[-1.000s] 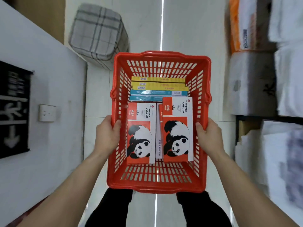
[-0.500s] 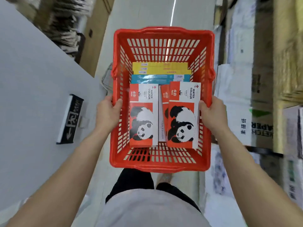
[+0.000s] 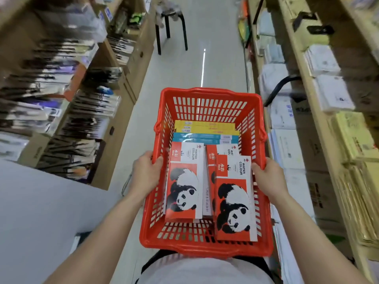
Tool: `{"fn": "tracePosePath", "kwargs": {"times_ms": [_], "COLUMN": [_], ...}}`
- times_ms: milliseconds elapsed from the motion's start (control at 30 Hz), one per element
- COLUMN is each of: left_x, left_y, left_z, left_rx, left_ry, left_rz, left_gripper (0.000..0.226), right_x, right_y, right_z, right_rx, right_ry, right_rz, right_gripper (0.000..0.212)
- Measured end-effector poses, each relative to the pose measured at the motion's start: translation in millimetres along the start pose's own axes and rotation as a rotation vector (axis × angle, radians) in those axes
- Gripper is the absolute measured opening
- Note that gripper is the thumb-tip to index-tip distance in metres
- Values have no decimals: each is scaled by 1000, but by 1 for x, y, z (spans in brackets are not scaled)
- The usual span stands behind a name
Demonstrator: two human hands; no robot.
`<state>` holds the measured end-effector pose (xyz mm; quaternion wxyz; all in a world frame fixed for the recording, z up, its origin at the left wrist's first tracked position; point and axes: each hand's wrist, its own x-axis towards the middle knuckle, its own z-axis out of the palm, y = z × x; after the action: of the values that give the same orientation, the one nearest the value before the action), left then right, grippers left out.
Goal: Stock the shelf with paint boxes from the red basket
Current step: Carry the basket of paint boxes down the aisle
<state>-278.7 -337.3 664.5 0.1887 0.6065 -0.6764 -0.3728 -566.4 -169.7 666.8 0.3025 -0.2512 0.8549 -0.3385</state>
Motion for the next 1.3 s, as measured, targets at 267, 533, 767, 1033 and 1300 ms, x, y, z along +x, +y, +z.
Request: {"fn": "tracePosePath", "kwargs": {"times_ms": [267,533,767,1033,1300], "left_x": [206,406,627,878,1131], "left_y": [80,174,217,283,334], "left_z": [34,44,47,12,8], "left_rx": [44,-37,-144,-175,-106], "left_ry": [80,146,153,103,125], "left_rz": [-46,-108,-111,-124,-135], "left_gripper": [15,18,19,21,16], "right_x": [234,442,629,816,1042], "right_y": [-95,-245,-368,-530,-653], "right_z": [9,-2,41,92,159], "right_rx": [26,-75,-91,-107,-110], "right_ry": [-92,-121,-124,-99,-105], "right_rz": [-46,-101,-169,-107,-86], "right_gripper": [13,16,16,16,18]}}
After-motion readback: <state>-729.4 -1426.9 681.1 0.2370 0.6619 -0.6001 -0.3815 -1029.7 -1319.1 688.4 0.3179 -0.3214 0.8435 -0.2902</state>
